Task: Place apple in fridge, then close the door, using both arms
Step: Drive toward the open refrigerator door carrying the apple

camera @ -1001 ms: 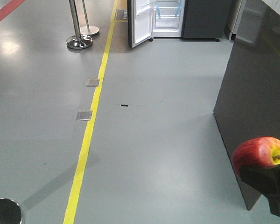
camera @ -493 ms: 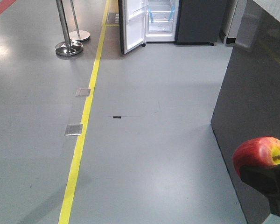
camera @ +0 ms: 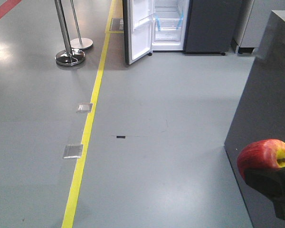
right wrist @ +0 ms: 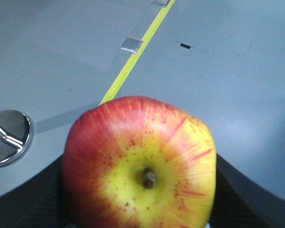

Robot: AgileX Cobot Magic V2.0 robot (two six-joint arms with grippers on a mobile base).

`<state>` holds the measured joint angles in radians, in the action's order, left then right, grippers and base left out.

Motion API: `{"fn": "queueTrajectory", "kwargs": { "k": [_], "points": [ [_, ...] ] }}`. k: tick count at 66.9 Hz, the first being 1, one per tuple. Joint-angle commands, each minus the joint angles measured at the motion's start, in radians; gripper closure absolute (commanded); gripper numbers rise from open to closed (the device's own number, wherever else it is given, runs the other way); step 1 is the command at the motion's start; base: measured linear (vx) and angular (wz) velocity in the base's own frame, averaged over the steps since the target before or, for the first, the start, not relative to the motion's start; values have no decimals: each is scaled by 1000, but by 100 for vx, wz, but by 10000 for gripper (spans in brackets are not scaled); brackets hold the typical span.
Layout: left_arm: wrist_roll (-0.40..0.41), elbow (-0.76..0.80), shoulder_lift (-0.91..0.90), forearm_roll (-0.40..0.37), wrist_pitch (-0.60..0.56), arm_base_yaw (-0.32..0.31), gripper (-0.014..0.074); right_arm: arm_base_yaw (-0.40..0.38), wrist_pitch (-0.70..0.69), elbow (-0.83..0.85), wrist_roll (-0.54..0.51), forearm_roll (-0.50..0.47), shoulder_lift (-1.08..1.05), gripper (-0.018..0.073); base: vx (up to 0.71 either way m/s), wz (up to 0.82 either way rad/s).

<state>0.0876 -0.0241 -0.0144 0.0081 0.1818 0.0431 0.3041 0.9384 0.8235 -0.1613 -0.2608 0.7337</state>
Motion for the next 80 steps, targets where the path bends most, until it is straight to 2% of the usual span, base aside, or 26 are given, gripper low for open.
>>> {"fn": "queueTrajectory", "kwargs": {
  "k": [1,80],
  "points": [
    [7,-18,0,-8,-73,-2,603,1,-64,25,-4,-13,-4,384,41,10],
    [7,-18,0,-8,-73,-2,603,1,-63,25,-4,-12,-4,384,42,1]
  ]
}}
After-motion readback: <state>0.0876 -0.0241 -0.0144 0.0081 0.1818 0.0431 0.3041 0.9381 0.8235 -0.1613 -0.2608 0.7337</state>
